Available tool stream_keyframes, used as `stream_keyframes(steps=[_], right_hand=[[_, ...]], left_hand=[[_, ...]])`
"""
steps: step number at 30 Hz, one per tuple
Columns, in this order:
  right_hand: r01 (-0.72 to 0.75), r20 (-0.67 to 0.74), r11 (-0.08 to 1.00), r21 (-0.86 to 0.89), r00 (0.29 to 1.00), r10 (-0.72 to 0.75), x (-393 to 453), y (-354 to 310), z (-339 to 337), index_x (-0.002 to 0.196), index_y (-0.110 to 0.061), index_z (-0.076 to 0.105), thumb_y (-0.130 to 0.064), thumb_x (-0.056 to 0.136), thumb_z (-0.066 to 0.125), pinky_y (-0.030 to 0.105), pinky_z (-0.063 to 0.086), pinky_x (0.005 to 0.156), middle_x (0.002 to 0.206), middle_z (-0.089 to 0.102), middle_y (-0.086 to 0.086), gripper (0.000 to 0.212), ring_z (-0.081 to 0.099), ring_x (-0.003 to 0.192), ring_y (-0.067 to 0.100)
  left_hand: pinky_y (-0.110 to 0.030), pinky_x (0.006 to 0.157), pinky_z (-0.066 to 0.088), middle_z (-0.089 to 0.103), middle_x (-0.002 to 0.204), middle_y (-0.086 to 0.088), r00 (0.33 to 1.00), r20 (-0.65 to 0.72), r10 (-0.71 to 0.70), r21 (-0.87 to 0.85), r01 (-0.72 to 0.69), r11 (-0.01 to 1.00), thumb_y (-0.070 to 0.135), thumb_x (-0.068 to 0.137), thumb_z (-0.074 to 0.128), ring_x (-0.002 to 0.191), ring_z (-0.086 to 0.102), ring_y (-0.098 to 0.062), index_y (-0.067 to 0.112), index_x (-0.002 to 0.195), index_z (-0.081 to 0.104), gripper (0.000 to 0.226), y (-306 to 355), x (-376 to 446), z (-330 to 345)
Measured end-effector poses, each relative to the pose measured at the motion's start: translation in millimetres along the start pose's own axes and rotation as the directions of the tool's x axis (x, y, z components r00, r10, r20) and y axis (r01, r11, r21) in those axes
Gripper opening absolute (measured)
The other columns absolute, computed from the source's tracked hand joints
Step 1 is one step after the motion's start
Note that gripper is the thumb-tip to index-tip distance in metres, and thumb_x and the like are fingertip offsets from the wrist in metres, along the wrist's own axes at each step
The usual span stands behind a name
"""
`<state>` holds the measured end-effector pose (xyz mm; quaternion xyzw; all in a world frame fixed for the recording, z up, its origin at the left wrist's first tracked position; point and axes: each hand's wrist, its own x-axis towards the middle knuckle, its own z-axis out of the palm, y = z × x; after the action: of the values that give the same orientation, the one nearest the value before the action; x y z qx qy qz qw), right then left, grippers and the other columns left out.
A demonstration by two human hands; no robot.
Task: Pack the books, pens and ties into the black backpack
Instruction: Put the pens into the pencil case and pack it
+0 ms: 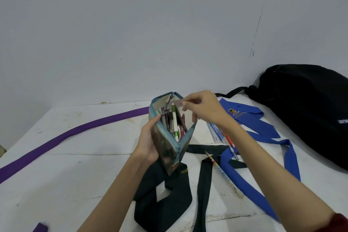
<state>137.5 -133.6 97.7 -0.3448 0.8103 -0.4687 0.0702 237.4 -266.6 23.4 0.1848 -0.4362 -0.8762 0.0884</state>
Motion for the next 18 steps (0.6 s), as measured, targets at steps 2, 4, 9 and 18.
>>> stream_keyframes(steps=[2,4,9,18], right_hand=[[-0.026,-0.065,0.998,0.056,0.997,0.030,-3,11,-10,0.084,-0.012,0.070,-0.013,0.090,0.060,0.012,0.040,0.046,0.073,0.069,0.002,0.011,0.056,0.042,0.011],[-0.096,-0.113,0.995,0.021,0.989,0.098,-10,28,-14,0.079,-0.009,0.067,-0.014,0.090,0.061,0.016,0.042,0.050,0.068,0.067,0.005,0.014,0.054,0.043,0.012],[-0.259,0.158,0.791,-0.554,0.900,0.406,-37,82,6,0.087,-0.009,0.062,-0.036,0.087,0.064,0.030,0.055,0.072,0.082,0.063,0.003,0.027,0.062,0.075,0.016],[-0.270,0.111,0.865,-0.424,0.932,0.345,-37,79,10,0.103,-0.009,0.065,-0.022,0.093,0.058,0.032,0.053,0.081,0.095,0.063,0.005,0.018,0.059,0.086,0.016]], left_hand=[[-0.042,0.087,0.050,0.068,0.101,-0.013,1.000,-0.016,-0.009,-0.010,0.008,1.000,0.042,0.088,0.054,0.099,0.061,-0.029,0.018,0.112,0.063,0.036,0,1,-3],[-0.043,0.089,0.049,0.067,0.103,-0.014,1.000,-0.022,-0.007,-0.025,0.006,1.000,0.042,0.087,0.055,0.101,0.060,-0.030,0.018,0.113,0.063,0.037,-1,2,-6],[-0.045,0.093,0.047,0.066,0.108,-0.014,0.999,-0.054,-0.008,-0.035,0.006,0.999,0.042,0.087,0.056,0.106,0.059,-0.032,0.018,0.113,0.063,0.036,-1,6,-11],[-0.044,0.090,0.048,0.068,0.098,-0.013,0.998,-0.052,-0.029,-0.040,0.027,0.999,0.039,0.086,0.057,0.099,0.060,-0.030,0.018,0.106,0.064,0.030,-3,8,-6]])
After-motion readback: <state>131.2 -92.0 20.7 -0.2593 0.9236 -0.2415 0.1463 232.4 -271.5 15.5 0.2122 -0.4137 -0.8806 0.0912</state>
